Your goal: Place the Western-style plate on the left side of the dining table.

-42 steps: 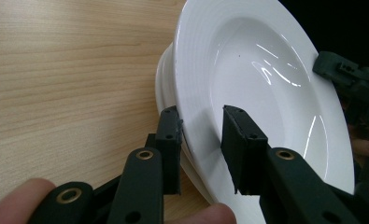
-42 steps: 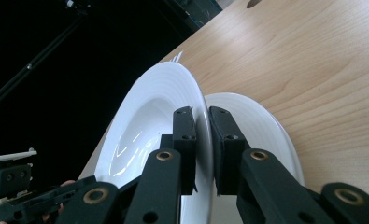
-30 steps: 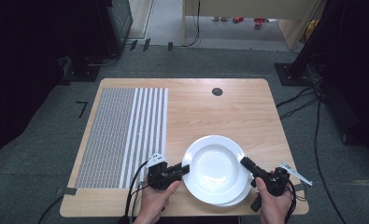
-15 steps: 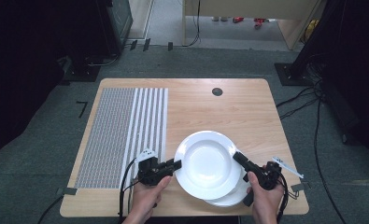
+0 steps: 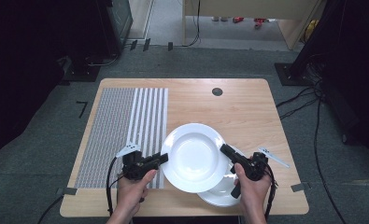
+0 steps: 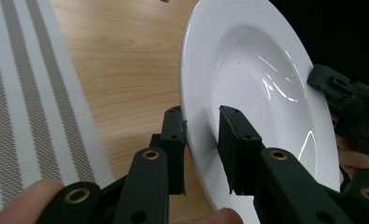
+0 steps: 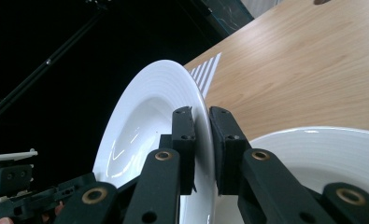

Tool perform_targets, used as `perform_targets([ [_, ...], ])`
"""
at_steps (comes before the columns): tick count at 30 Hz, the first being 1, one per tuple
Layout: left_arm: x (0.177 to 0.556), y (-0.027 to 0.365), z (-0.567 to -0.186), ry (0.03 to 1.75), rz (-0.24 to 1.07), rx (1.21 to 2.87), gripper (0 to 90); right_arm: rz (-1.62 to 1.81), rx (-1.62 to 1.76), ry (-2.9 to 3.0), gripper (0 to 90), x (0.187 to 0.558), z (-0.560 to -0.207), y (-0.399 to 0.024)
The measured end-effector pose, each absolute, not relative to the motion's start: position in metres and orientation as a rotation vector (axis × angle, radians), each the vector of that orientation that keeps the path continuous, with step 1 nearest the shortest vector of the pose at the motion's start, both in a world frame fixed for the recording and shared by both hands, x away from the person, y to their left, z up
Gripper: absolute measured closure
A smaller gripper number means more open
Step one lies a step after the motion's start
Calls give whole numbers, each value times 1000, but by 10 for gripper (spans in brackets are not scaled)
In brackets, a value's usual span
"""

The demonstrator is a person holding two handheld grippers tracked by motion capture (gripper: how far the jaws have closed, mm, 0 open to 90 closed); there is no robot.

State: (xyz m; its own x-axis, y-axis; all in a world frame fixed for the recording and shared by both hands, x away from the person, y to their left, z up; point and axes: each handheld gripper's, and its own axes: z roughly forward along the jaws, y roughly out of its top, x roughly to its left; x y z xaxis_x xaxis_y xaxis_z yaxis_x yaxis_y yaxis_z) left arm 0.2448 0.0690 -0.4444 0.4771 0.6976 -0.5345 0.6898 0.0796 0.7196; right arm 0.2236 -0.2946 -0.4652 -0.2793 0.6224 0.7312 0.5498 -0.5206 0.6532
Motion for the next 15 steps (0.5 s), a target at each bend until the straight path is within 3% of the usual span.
perform_targets([
  [15,257,116,-432,1303,65,1562,738,1968,1837,1572,817,249,-458,-245],
])
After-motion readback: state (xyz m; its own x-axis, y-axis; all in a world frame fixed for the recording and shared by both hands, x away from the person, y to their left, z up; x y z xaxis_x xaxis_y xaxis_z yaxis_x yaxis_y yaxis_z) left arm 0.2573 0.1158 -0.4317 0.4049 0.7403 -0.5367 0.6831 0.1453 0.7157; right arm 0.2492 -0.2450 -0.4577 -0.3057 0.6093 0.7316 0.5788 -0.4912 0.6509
